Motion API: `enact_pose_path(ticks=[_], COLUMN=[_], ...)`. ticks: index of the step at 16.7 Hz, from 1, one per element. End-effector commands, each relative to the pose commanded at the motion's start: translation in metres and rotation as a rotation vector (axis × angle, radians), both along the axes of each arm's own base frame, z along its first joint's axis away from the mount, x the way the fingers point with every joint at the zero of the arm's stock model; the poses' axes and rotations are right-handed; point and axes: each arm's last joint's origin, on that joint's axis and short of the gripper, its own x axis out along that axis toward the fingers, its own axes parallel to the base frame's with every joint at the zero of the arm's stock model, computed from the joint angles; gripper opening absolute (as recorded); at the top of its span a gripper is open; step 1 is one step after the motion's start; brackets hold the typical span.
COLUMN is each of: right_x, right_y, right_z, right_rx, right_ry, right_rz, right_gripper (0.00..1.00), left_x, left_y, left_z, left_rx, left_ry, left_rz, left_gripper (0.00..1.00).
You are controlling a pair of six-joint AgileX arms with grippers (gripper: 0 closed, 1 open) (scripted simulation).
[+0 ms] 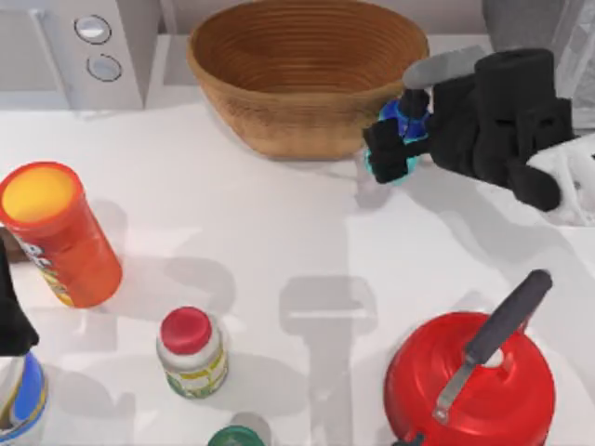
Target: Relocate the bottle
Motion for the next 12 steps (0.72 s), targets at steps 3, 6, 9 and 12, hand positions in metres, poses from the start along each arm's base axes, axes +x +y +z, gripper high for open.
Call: enact_pose_path(ticks=[3,6,9,12], right_x=[-0.011,-0.058,-0.096,-0.109], right_y=[-0.081,-0.127,-0.143,-0.155], right_z=[0.008,0.006,0.006,0.007], right_rx=[0.055,0.017,-0.045,-0.065], right_ry=[0.035,0.088,0.08,0.061], right_rz=[-0.228,-0.358,-0.409,-0.474], right_gripper=[0.0,0.0,0.0,0.0], left_x=[0.0,0.0,0.0,0.0], left_y=[0.0,0.0,0.0,0.0], left_z=[0.0,0.0,0.0,0.0], left_rx=[0.0,0.0,0.0,0.0], left_ry=[0.0,0.0,0.0,0.0], left_rz=[0.0,0.0,0.0,0.0], left_gripper=[1.0,1.0,1.0,1.0])
